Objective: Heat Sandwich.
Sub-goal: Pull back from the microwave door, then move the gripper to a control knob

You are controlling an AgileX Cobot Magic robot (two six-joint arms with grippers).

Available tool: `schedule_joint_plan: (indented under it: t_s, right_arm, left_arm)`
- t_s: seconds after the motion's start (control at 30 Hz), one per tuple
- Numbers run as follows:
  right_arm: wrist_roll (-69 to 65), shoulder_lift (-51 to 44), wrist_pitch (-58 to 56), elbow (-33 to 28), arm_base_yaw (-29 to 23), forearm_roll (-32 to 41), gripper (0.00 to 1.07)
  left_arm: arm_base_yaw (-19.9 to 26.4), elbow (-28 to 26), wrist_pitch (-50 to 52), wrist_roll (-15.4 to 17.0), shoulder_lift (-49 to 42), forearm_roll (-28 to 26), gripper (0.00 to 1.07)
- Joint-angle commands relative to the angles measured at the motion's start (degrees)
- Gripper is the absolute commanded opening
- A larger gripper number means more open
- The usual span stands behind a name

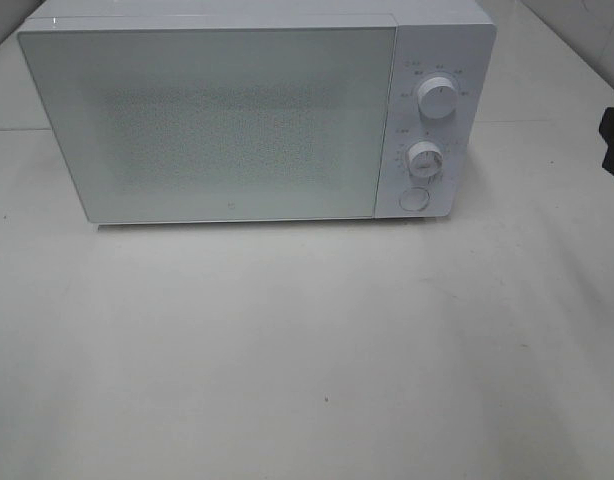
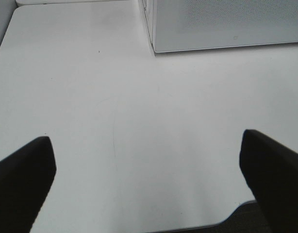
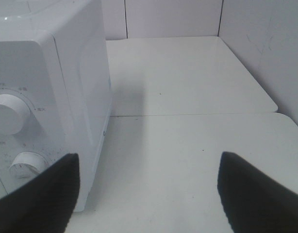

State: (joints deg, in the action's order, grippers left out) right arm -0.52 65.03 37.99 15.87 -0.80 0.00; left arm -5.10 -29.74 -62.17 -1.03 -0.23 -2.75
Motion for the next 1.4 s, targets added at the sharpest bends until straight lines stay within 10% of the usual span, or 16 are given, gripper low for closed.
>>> schedule_joint_plan:
  t_s: [0.03, 1.1, 1.4]
  right_arm:
    - [4.5, -0.2, 4.8, -1.4, -2.5, 6.1, 0.75]
    - [18.6, 23.0, 33.5, -4.8, -43.3, 45.4, 0.75]
    - [18.2, 28.8, 34.0, -0.2, -46.1, 48.7, 0.75]
  left_arm:
    - [0.1, 0.1, 0.8, 0.4, -1.0, -0.2, 0.98]
    - [0.1, 0.1, 0.8, 0.4, -1.0, -0.2, 0.98]
    - [0.1, 0.1, 0.8, 0.4, -1.0, -0.2, 0.98]
